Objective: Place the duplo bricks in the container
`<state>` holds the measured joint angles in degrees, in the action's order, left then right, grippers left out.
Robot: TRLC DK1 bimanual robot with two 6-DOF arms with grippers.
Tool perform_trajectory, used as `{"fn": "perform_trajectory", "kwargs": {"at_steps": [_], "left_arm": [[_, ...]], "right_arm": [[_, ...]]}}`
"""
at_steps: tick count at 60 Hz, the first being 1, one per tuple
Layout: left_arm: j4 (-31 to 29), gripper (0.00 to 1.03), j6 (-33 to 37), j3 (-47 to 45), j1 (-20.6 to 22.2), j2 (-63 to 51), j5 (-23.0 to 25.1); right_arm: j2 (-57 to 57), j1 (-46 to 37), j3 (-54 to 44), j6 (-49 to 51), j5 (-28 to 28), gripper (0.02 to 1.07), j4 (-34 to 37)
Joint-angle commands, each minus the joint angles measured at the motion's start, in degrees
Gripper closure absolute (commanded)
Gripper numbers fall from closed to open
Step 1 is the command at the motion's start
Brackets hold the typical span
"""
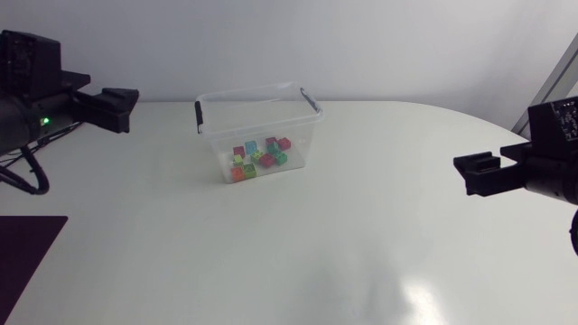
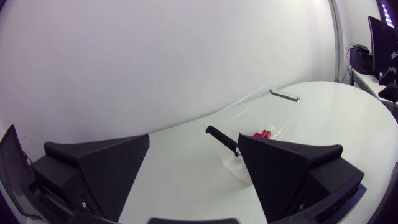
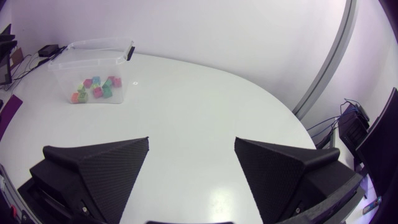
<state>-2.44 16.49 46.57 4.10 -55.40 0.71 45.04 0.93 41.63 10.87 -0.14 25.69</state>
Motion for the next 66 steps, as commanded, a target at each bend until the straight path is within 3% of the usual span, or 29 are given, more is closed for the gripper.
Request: {"fn": "perform_trajectory", "kwargs": {"at_steps": [1, 36, 66], "left_arm": [[1.4, 0.04, -0.2, -4.6, -1.5, 4.6, -0.6], [2.4, 0.04, 1.3, -21.8, -7.8, 30.3, -0.6], [2.2, 0.04, -7.1, -34.5, -6.1, 43.7, -0.7]], "right_arm": [[-1.9, -1.2, -2.8, 1.8, 0.1, 0.07, -1.6], [-15.0, -4.0, -12.9, 5.6, 2.4, 0.07, -5.7], [-30.1, -2.7, -27.3, -1.6, 1.3, 0.07, -15.5]]}}
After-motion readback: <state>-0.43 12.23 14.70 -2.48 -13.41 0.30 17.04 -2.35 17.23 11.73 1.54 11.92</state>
